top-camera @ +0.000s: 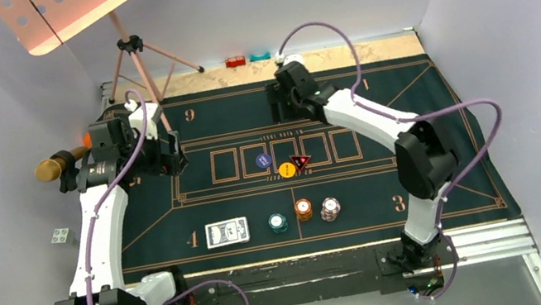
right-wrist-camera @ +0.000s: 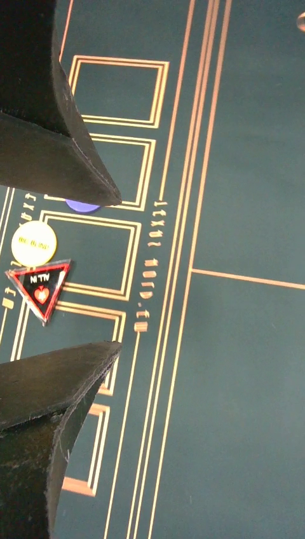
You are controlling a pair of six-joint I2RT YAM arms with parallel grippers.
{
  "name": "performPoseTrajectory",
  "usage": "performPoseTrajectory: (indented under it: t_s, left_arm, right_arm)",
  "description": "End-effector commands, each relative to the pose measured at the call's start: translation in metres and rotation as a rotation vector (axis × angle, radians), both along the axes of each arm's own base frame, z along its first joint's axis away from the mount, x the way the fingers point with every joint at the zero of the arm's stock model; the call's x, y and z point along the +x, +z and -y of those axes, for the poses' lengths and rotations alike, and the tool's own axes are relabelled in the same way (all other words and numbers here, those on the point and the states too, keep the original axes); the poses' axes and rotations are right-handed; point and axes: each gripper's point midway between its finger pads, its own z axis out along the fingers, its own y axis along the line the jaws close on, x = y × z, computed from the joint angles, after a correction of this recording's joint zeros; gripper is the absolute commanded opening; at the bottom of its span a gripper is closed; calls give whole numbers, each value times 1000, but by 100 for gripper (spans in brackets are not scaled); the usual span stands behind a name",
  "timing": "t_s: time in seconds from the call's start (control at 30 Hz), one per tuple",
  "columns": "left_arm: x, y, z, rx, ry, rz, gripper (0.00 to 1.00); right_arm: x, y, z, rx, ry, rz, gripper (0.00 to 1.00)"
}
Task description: Distribute texas hold em gaming equipment
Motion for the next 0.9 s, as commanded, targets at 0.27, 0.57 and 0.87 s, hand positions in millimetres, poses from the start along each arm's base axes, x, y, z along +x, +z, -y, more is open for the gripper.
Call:
performPoseTrajectory:
  t_s: [0.27,0.57,0.87]
  left_arm:
    - [-11,1,2,-2,-13,1,100]
    - [-12,5,-3,12,27,-10,100]
    - [-14,7,-6,14,46,-25,100]
  right_arm:
    - [-46,-70,-90,-44,233,-96,79]
    - [-71,-107,-111,-70,290,-159,78]
    - [-75,-133,-111,-95,289,-208,73]
